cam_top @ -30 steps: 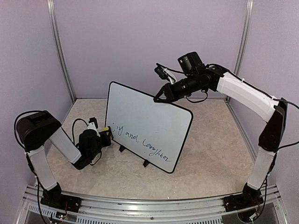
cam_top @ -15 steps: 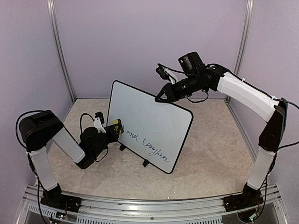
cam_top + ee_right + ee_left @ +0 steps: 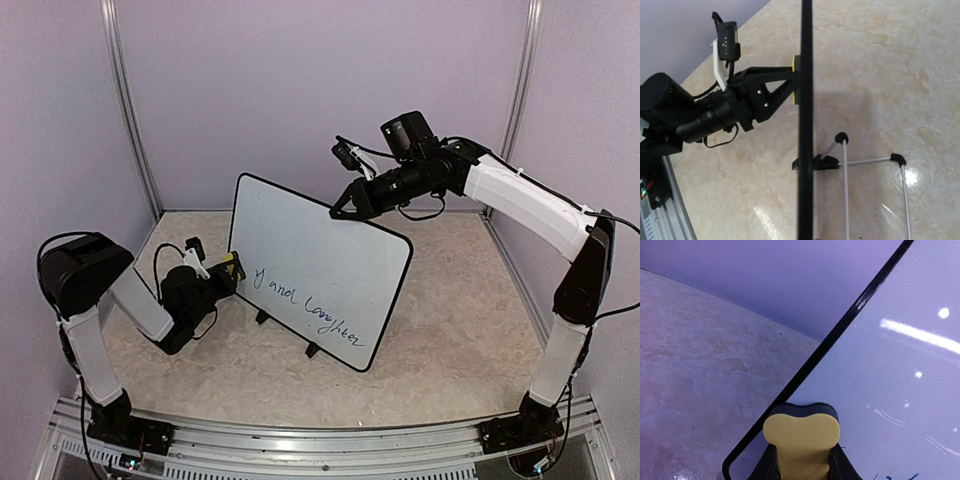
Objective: Erase the whiteboard
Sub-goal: Erase the center of the whiteboard.
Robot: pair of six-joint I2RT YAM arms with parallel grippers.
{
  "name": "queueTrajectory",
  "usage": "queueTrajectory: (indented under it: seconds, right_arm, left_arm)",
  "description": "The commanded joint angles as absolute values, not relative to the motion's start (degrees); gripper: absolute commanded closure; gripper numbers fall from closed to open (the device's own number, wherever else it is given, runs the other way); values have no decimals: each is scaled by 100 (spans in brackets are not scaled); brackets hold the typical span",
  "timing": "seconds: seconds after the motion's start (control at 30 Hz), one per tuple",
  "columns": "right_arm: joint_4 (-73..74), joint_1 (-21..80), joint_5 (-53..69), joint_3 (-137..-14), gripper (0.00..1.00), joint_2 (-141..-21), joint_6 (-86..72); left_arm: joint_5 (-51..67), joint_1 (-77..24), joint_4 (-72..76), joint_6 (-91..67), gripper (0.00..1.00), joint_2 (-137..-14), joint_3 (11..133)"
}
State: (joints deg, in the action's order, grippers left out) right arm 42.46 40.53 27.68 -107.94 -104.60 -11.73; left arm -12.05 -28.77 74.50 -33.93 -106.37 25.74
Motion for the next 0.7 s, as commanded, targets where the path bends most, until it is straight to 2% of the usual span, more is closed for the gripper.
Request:
queueTrajectory:
  seconds: [0.0,0.4,0.67]
  right_arm:
    - [4953,4367,3463,-10599,100,-10652,-861]
    - [4972,4367,3458,-10643,100,-10697,-870]
    - [4970,4368,3463,-10661,100,-10731,-870]
  left_arm:
    - [-674,-2913,7555,-3585,88,-11017,2596]
    - [167,-3464,8636,-3881,87,-11383,2817]
    - [-181,-3615,8463,-3760,87,-10876,2698]
